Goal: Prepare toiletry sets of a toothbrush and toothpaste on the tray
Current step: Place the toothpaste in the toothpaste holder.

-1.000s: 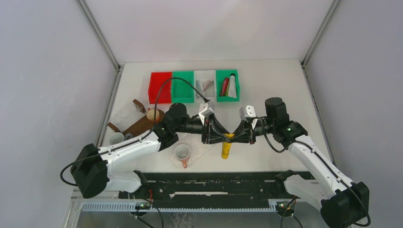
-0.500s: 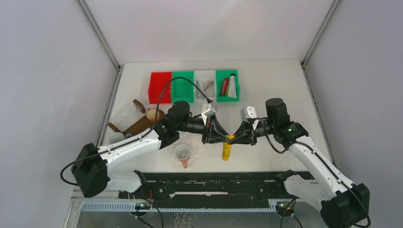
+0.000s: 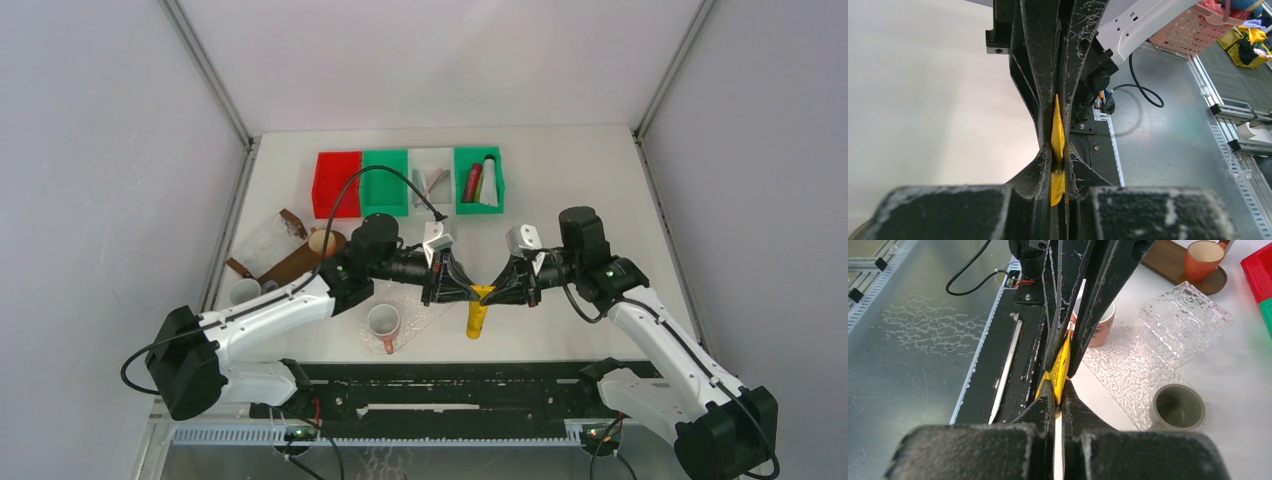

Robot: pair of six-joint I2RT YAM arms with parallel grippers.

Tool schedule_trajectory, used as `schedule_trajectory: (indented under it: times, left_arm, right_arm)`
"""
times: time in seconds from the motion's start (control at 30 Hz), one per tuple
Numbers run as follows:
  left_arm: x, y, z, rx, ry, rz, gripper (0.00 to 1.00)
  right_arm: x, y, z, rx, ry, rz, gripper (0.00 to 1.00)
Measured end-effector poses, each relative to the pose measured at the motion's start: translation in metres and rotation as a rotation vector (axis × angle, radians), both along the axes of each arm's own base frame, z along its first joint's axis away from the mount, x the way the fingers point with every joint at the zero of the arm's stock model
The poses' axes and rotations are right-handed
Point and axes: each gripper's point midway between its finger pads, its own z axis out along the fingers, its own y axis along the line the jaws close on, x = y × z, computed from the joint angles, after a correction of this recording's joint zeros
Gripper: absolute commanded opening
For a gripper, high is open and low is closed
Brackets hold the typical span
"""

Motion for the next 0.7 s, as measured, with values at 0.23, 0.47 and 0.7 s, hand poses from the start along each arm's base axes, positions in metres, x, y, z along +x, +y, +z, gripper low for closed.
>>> schedule_trajectory:
  times: [0.23, 0.47, 0.7]
  left_arm:
    - [-0.001, 0.0, 0.0, 0.001, 0.013, -0.002, 0.0]
    - [0.004, 0.0, 0.0, 0.002, 0.02, 0.034, 0.0]
    - [0.006, 0.011, 0.004, -0.034, 0.02, 0.087, 0.0]
  right_arm:
    - [-0.001, 0.0, -0.001, 0.002, 0.003, 0.004, 0.1]
    - [0.002, 0.0, -0.002, 0.002, -0.015, -0.016, 0.3]
    - [0.009, -0.001, -0.004, -0.009, -0.022, -0.046, 0.44]
